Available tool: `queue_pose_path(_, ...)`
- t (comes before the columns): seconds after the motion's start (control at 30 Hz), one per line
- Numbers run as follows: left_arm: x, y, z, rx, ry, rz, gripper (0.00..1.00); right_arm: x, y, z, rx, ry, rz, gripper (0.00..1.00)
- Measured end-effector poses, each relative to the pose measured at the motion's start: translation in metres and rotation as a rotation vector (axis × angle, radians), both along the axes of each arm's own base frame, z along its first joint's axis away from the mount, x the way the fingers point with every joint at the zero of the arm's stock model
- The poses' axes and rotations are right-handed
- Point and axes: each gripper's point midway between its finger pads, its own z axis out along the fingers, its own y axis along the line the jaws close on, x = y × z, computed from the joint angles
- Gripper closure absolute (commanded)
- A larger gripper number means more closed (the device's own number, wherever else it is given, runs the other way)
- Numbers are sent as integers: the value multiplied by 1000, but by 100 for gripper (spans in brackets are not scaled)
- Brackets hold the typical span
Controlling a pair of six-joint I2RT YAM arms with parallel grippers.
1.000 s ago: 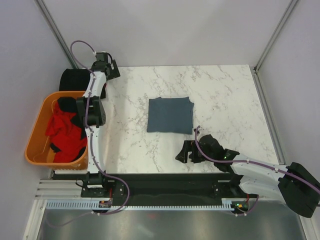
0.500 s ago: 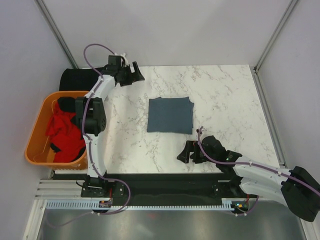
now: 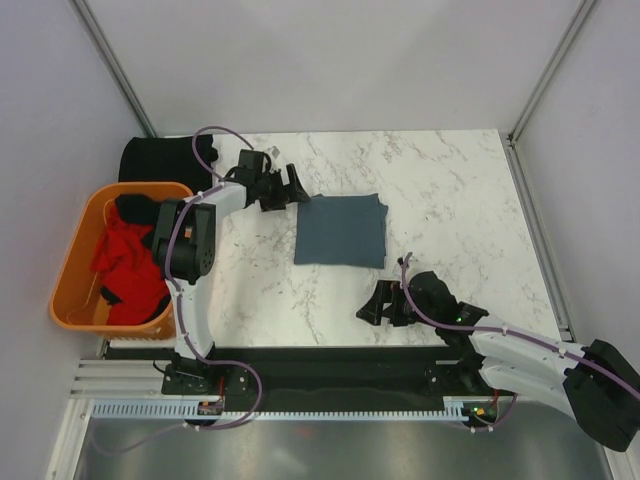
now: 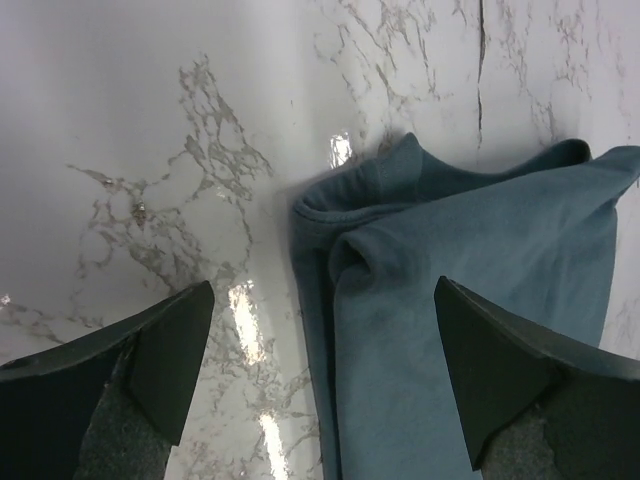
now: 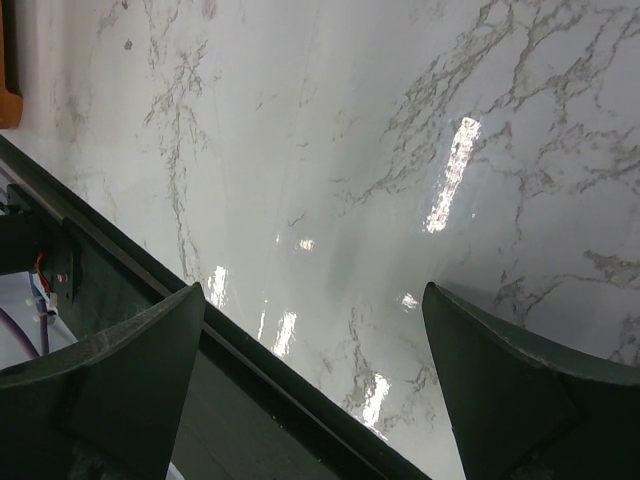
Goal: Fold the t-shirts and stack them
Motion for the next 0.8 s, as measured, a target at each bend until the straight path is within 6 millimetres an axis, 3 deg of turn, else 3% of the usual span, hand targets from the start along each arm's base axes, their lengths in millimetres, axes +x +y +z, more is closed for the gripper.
queue_pose_path(0.13, -3, -6, 1, -38, -30, 8, 2, 1, 0, 0, 4, 3, -1, 2)
queue_pose_path(0.4, -12, -30, 1, -83, -27, -10, 17, 1, -1, 1, 15, 7, 1, 2)
queue_pose_path(0.43, -15, -37, 0, -90, -24, -23, 23, 1, -1, 1, 16, 7, 0, 2)
queue_pose_path(0.47, -18, -45, -1, -100, -21, -36, 37, 1, -1, 0, 18, 8, 1, 2)
queue_pose_path(0.53, -23, -58, -4, -117, -11, -50, 49, 1, -1, 1, 22, 10, 2, 2)
queue_pose_path(0.57, -25, -61, -8, -120, -5, -57, 61, 1, -1, 1, 23, 11, 2, 2)
queue_pose_path(0.63, -30, -69, -16, -136, 19, -66, 76, 1, -1, 1, 26, 11, 2, 2)
queue_pose_path(0.67, -32, -72, -18, -150, 29, -71, 98, 2, -1, 1, 27, 11, 1, 2)
queue_pose_path(0.8, -31, -79, -14, -188, 44, -92, 98, 2, -2, 1, 33, 12, 1, 2)
